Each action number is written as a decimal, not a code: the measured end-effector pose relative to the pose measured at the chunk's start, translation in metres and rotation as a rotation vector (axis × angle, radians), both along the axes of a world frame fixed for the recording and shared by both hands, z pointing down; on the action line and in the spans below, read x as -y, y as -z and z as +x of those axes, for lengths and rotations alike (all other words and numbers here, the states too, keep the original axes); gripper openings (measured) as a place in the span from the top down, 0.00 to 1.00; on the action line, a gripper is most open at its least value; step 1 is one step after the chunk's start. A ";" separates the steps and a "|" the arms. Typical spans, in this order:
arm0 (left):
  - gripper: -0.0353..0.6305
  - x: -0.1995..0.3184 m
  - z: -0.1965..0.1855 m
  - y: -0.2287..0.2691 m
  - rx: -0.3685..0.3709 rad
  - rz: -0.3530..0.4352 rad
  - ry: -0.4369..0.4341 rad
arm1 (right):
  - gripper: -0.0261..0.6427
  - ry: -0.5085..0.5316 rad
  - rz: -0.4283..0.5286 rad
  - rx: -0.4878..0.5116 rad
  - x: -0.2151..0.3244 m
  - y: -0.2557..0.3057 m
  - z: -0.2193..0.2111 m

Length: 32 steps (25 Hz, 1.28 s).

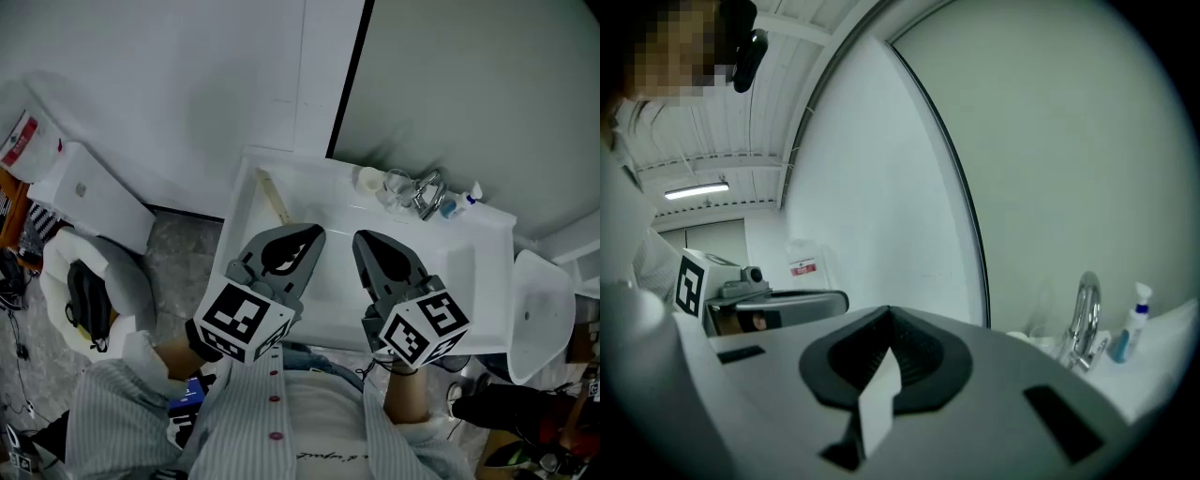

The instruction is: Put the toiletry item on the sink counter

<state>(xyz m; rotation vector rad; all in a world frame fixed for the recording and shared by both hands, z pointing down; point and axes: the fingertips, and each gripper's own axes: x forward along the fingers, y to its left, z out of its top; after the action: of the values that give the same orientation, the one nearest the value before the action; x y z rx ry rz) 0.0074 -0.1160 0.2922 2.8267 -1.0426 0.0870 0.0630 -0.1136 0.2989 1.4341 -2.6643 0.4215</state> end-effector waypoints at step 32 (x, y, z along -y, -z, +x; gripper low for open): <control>0.92 0.010 0.018 -0.006 0.011 -0.009 -0.052 | 0.94 0.003 -0.025 -0.041 0.010 -0.009 0.004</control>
<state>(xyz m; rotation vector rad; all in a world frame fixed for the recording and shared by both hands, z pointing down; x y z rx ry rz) 0.0252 -0.1265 0.2980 2.8490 -0.9688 0.1118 0.0671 -0.1241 0.3083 1.4163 -2.6195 0.4194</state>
